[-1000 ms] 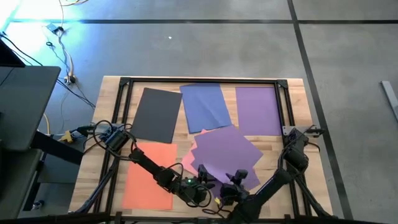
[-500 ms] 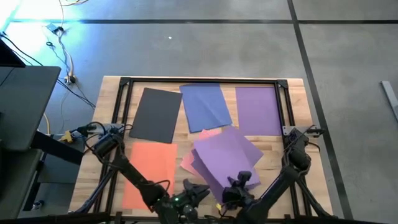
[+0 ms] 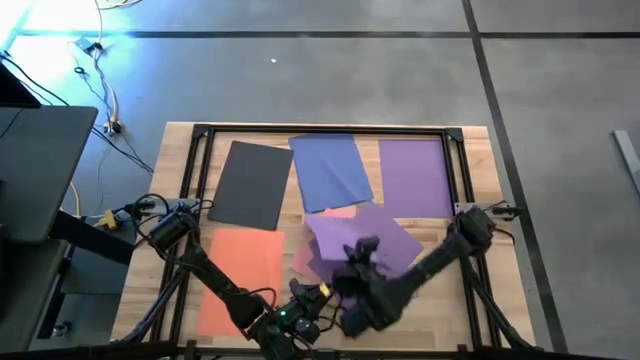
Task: Organize paper
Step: Stack the bottom violet paper on top of the top violet paper
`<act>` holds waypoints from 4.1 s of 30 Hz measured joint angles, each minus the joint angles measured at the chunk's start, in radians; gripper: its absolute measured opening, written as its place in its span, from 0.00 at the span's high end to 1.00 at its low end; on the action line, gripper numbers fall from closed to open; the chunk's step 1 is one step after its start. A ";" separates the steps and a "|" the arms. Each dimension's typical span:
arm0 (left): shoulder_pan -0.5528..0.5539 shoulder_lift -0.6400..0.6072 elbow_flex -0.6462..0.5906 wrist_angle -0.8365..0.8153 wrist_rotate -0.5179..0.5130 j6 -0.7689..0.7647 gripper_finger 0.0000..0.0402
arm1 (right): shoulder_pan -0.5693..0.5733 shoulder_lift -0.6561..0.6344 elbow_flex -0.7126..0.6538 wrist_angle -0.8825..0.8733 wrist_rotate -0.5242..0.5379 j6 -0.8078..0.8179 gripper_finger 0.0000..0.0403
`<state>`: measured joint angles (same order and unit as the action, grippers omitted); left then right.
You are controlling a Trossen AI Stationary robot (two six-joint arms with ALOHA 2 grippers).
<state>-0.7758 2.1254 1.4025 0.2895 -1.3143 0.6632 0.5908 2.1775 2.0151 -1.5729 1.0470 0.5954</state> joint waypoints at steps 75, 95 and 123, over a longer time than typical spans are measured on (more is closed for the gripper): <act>0.143 0.001 0.000 -0.215 0.399 -0.173 0.62 | -0.486 -0.717 -1.340 0.826 0.120 -1.013 1.00; 0.156 0.001 -0.001 -0.217 0.446 -0.196 0.62 | -0.509 -0.717 -1.323 0.651 -0.235 -0.678 1.00; 0.156 0.001 -0.001 -0.218 0.452 -0.208 0.62 | -0.665 -0.717 -1.200 0.568 -0.417 -0.412 1.00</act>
<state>-0.6201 2.1262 1.4017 0.0717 -0.8619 0.4556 -0.0742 1.4601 0.8146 -1.0050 0.6300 0.1837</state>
